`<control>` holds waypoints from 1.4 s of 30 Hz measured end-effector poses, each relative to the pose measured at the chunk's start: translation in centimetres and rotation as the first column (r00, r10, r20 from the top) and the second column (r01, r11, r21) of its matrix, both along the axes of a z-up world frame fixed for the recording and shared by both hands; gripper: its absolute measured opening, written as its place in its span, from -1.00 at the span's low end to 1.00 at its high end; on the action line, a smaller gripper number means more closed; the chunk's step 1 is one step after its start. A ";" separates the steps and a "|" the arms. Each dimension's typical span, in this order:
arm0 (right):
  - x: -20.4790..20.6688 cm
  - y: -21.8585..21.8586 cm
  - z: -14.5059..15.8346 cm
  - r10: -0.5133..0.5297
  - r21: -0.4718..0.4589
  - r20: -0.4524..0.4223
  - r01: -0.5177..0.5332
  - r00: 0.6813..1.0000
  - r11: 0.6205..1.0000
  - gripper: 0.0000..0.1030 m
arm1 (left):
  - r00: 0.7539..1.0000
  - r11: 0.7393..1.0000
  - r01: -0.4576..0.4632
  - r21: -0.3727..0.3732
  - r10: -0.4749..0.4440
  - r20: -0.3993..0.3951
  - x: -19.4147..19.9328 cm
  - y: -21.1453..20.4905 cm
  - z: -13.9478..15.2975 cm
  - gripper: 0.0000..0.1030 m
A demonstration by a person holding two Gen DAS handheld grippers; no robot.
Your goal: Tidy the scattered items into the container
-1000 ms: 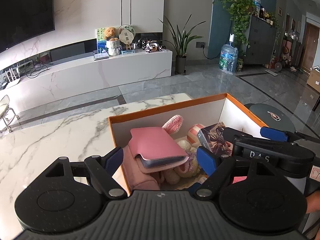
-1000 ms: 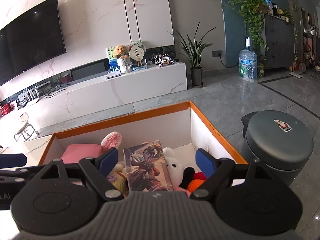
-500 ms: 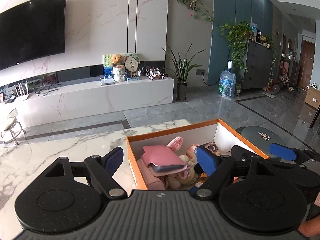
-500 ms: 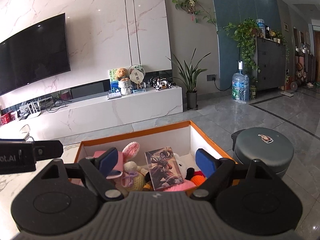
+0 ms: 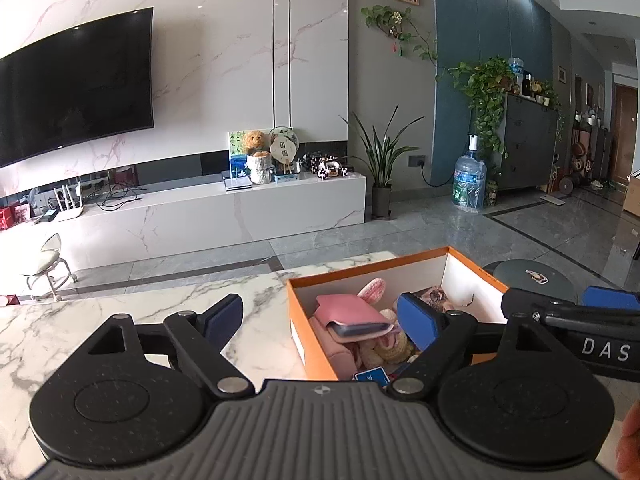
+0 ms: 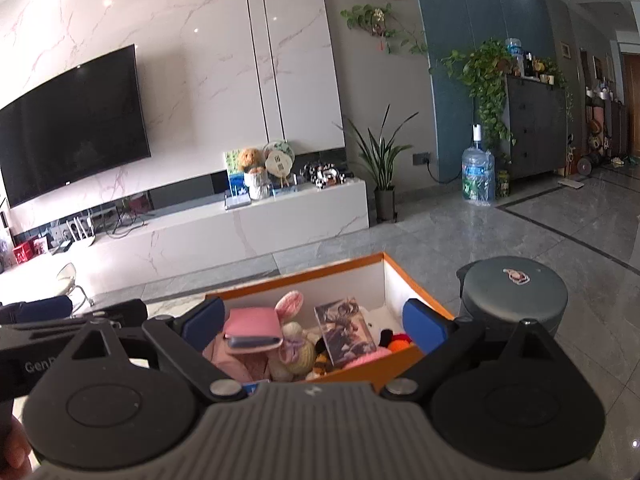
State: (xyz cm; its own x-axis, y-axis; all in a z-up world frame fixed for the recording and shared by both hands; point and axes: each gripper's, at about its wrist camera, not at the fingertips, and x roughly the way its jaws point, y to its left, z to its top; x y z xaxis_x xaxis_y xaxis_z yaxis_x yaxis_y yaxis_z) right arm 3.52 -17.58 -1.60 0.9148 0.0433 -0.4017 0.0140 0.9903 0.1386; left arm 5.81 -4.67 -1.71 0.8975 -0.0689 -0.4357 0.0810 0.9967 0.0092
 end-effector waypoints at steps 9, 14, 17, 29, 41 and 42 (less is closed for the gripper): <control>-2.3 -0.2 -3.4 -0.087 -0.022 -0.099 0.085 0.991 0.996 0.88 | 0.994 1.000 -0.016 -0.001 0.016 -0.106 -1.4 0.1 -4.7 0.94; -3.0 0.3 -5.3 -0.117 -0.046 -0.139 0.112 0.983 0.993 0.88 | 0.989 1.000 0.013 -0.004 -0.013 -0.149 -2.4 -0.2 -6.2 0.94; -3.5 0.6 -6.1 -0.132 -0.036 -0.147 0.129 0.980 0.991 0.88 | 0.988 1.000 0.011 -0.008 -0.012 -0.155 -3.0 0.1 -6.5 0.93; -4.5 2.5 -6.2 -0.125 -0.097 -0.119 0.114 0.985 0.989 0.88 | 0.989 1.000 -0.024 -0.001 0.024 -0.145 -4.1 1.3 -6.0 0.93; -4.8 3.2 -6.0 -0.125 -0.107 -0.110 0.114 0.986 0.988 0.88 | 0.989 0.999 -0.041 -0.014 0.039 -0.141 -4.1 2.1 -5.8 0.89; -4.9 3.3 -6.0 -0.125 -0.107 -0.111 0.113 0.986 0.988 0.88 | 0.989 0.999 -0.041 -0.014 0.039 -0.141 -4.2 2.1 -5.8 0.89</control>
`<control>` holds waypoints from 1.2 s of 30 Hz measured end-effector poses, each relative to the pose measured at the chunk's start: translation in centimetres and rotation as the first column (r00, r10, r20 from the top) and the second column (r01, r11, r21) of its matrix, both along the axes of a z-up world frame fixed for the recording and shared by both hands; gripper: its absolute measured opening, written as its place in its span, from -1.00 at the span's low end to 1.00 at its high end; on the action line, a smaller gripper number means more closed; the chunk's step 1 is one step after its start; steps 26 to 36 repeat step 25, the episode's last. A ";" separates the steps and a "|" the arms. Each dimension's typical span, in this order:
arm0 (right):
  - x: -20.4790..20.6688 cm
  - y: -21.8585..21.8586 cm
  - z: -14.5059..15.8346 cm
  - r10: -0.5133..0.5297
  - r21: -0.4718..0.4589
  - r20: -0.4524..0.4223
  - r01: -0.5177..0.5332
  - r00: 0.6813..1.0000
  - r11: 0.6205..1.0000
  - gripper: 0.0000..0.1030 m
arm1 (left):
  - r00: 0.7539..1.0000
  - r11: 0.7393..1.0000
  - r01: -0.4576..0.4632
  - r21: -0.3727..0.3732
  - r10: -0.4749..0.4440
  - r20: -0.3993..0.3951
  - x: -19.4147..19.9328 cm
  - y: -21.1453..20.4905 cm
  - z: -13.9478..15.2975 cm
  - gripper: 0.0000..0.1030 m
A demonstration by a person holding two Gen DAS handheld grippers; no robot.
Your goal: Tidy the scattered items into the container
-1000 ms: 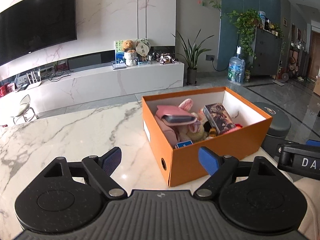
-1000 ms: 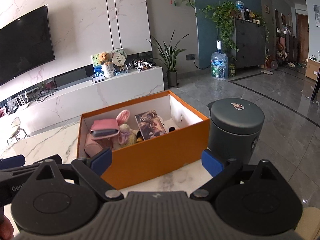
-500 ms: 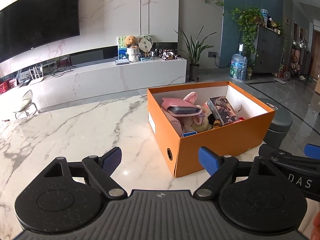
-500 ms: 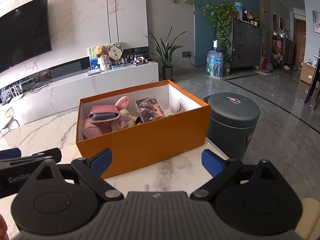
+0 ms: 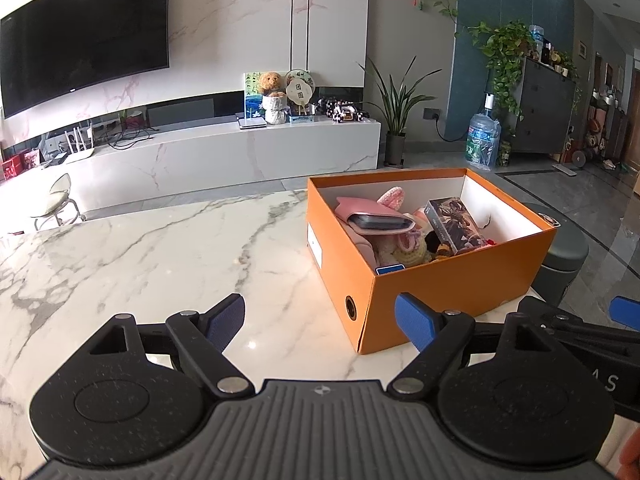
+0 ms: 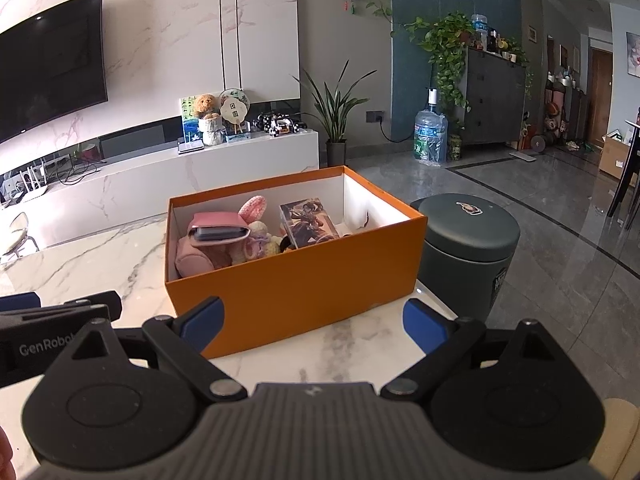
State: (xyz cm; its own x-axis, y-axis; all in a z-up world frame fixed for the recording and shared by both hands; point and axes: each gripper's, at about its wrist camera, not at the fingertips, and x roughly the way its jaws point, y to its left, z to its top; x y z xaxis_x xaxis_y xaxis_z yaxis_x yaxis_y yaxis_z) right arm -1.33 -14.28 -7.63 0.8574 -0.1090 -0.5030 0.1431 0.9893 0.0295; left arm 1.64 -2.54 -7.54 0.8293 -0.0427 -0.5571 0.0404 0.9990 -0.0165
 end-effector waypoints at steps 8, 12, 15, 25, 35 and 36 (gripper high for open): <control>-0.1 0.3 -0.1 -0.005 -0.005 -0.005 0.005 1.000 1.000 0.88 | 1.000 1.000 0.002 0.009 -0.002 0.002 0.0 0.1 -0.1 0.86; -0.1 0.4 -0.2 -0.006 -0.006 -0.005 0.006 1.000 1.000 0.88 | 1.000 1.000 0.004 0.010 -0.004 0.002 0.0 0.1 -0.1 0.82; -0.1 0.5 -0.3 -0.007 -0.005 -0.008 0.007 1.000 1.000 0.88 | 1.000 1.000 0.007 0.010 -0.007 0.000 0.0 0.2 -0.1 0.76; -0.1 0.7 -0.3 -0.008 -0.006 -0.008 0.008 1.000 1.000 0.88 | 1.000 1.000 0.007 0.003 -0.007 -0.002 0.1 0.3 -0.2 0.75; -0.1 0.7 -0.3 -0.008 -0.006 -0.008 0.008 1.000 1.000 0.88 | 1.000 1.000 0.007 0.003 -0.007 -0.002 0.1 0.3 -0.2 0.75; -0.1 0.7 -0.3 -0.008 -0.006 -0.008 0.008 1.000 1.000 0.88 | 1.000 1.000 0.007 0.003 -0.007 -0.002 0.1 0.3 -0.2 0.75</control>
